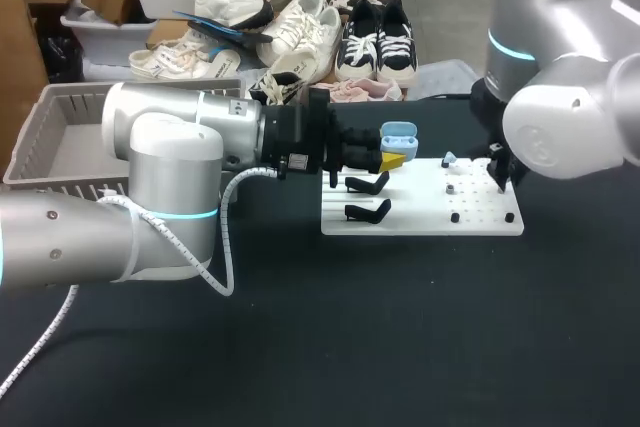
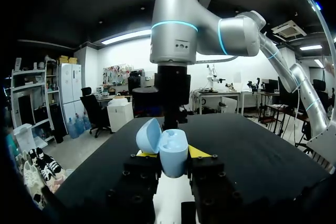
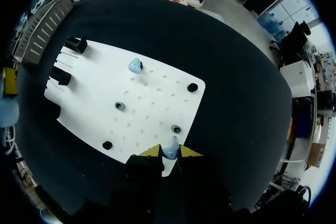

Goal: Pick up each earbud case from the left stands, insert the matching earbuds, close the lid, and place the case in the box.

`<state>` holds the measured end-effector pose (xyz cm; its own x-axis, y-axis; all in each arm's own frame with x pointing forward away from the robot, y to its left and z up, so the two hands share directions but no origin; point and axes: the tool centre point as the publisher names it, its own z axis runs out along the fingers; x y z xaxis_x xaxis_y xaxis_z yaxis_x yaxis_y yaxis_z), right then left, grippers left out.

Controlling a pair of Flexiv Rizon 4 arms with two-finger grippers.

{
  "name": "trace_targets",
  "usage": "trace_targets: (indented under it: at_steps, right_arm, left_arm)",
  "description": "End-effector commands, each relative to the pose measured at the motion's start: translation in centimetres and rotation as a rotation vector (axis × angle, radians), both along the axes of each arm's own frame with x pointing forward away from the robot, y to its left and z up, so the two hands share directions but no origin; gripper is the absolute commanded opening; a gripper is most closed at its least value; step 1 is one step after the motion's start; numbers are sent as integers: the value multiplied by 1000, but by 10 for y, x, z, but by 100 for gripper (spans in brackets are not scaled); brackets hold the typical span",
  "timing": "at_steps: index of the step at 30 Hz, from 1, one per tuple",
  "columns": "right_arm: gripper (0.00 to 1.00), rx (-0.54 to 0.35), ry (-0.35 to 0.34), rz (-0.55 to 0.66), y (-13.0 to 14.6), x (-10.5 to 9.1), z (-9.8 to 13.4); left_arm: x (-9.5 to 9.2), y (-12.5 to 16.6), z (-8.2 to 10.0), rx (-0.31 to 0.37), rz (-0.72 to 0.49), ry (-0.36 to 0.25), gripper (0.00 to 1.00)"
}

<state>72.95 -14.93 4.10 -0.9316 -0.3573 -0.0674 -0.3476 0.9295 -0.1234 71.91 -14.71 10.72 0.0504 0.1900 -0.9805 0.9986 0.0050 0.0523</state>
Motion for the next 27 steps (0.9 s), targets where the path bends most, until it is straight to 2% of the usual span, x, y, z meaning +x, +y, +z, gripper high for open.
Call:
trace_targets:
  at_steps: [1,27]
  right_arm:
    - [0,46,-20,17,-3,-14,11]
    - [0,46,-20,17,-3,-14,11]
  left_arm:
    - [-1,0,0,-2,4,-2,0]
    - [-1,0,0,-2,4,-2,0]
